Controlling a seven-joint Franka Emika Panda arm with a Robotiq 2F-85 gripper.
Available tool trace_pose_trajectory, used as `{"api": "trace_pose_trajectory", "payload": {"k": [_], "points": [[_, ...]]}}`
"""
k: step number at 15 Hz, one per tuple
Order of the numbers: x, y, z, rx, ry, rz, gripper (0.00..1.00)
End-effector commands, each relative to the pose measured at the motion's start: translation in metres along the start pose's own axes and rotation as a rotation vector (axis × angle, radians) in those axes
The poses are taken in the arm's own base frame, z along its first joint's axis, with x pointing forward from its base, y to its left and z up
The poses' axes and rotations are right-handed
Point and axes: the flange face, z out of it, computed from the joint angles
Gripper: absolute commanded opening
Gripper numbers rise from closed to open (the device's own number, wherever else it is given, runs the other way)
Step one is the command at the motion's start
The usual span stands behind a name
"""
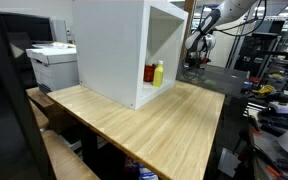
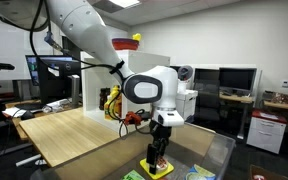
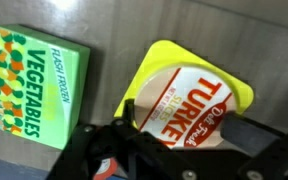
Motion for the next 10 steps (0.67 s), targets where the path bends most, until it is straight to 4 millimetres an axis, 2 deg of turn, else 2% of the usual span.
{"api": "trace_pose_trajectory", "payload": {"k": [1,10], "points": [[0.0035,0.0012,0.0084,0.006,-0.001,-0.042,0.59],[0.0064,0.0049,0.004,0.008,0.003,-0.072,0.03]]}}
